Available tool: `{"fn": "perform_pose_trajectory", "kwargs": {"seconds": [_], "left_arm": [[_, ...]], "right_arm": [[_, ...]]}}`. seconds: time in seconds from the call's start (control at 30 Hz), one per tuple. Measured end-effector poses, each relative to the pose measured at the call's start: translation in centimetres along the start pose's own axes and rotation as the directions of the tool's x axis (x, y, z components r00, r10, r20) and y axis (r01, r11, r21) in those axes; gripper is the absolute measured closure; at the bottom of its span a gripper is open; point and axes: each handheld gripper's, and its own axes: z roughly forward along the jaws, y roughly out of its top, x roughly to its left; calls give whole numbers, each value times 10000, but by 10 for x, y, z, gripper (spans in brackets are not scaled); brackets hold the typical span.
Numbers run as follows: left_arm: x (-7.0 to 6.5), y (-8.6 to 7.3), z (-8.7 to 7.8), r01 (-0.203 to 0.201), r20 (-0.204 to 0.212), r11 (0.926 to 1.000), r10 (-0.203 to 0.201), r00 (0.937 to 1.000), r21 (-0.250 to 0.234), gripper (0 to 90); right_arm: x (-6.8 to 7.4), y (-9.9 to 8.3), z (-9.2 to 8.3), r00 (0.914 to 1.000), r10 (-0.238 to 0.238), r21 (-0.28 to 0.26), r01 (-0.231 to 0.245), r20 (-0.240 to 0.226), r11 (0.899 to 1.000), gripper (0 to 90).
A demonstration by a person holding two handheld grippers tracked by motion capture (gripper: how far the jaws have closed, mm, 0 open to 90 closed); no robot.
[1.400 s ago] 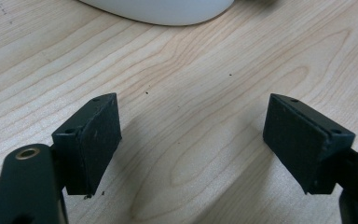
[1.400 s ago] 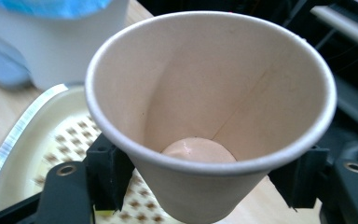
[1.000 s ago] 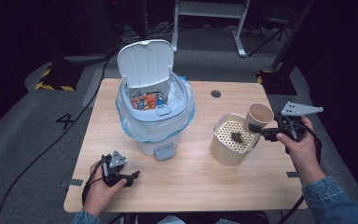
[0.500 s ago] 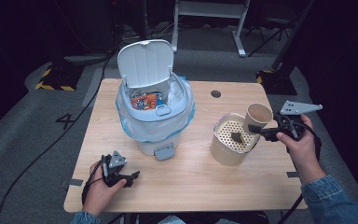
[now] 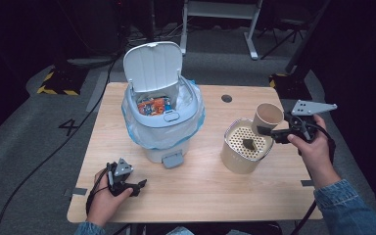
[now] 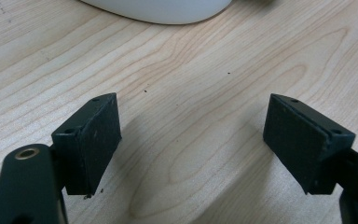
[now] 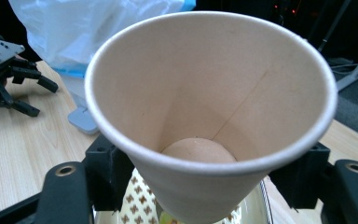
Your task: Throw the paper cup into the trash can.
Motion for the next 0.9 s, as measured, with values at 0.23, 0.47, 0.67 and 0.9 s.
{"fn": "perform_pose_trajectory", "kwargs": {"seconds": [0.23,0.47,0.67,0.9], "left_arm": [[1,0,0,-23,75,10000,23,10000,-11,193],[3,0,0,-157,231,9999,156,9996,15,194],[3,0,0,-151,228,9999,151,9996,11,194],[3,0,0,-152,229,9999,152,9996,11,194]], "right_arm": [[3,19,10,9996,-128,-49,127,-256,9999,309],[1,42,20,9973,-299,-152,290,-674,9995,308],[0,62,30,9942,-342,-232,320,-1016,9992,308],[3,88,45,9816,-809,-281,772,-1730,9966,306]]}}
